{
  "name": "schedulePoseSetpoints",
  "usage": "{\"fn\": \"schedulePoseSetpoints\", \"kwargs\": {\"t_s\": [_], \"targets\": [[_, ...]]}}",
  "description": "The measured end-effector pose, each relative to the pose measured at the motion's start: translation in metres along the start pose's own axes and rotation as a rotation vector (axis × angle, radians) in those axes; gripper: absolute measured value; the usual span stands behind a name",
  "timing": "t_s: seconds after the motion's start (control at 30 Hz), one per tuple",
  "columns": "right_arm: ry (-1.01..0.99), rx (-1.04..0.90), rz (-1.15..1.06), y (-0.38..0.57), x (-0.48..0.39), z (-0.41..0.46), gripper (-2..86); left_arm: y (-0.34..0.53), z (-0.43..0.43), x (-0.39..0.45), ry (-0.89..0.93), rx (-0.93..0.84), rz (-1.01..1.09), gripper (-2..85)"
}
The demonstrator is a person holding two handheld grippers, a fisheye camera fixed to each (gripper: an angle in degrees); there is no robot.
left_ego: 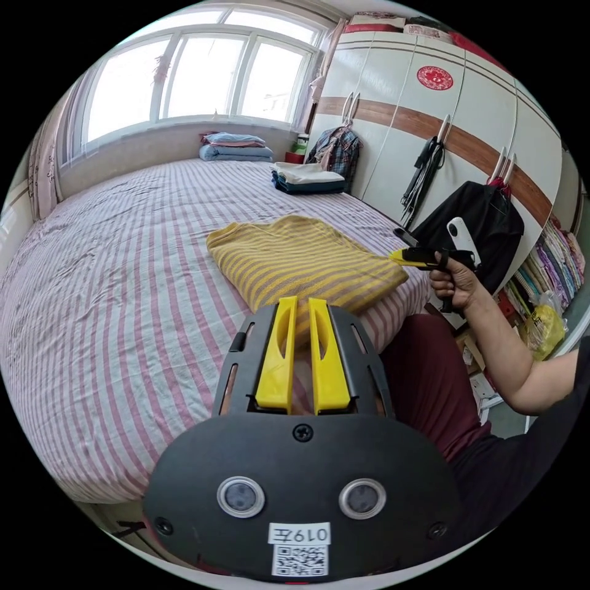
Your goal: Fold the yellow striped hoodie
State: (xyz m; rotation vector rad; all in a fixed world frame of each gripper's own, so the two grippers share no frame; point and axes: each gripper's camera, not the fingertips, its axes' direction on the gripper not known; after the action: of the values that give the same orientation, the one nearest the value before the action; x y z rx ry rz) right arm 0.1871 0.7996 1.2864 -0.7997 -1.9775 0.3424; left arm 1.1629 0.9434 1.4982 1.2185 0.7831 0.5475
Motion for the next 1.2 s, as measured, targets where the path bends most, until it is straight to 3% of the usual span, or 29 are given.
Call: {"fn": "schedulePoseSetpoints", "kwargs": {"t_s": [0.1,0.23,0.47,0.63,0.73,0.83,0.9,1.07,1.2], "targets": [[0.038,0.050,-0.073,-0.035,-0.020,-0.003,8.0,-0.014,0.000,-0.015,-0.041,0.042,-0.018,1.1],[0.233,-0.046,-0.166,-0.117,-0.047,0.044,8.6,-0.038,0.012,-0.040,-0.021,0.070,-0.059,1.1],[0.244,-0.219,-0.081,-0.201,-0.017,0.125,8.3,-0.093,0.058,-0.114,0.004,0.087,-0.200,1.7],[0.154,-0.201,-0.017,-0.210,0.011,0.132,5.9,-0.143,0.106,-0.173,0.127,0.074,-0.277,3.5],[0.079,-0.180,0.023,-0.216,0.029,0.130,6.0,-0.175,0.133,-0.192,0.090,0.035,-0.254,7.1],[0.059,-0.217,0.000,-0.227,0.037,0.132,6.2,-0.215,0.160,-0.205,0.058,-0.155,-0.114,11.7],[0.064,-0.240,-0.030,-0.234,0.038,0.132,6.3,-0.238,0.174,-0.222,0.078,-0.267,-0.005,11.8],[0.025,-0.260,-0.029,-0.252,0.058,0.135,6.2,-0.264,0.195,-0.262,0.190,-0.322,0.014,10.6],[-0.010,-0.257,-0.016,-0.262,0.070,0.139,5.3,-0.277,0.230,-0.265,0.178,-0.400,0.059,7.2]]}}
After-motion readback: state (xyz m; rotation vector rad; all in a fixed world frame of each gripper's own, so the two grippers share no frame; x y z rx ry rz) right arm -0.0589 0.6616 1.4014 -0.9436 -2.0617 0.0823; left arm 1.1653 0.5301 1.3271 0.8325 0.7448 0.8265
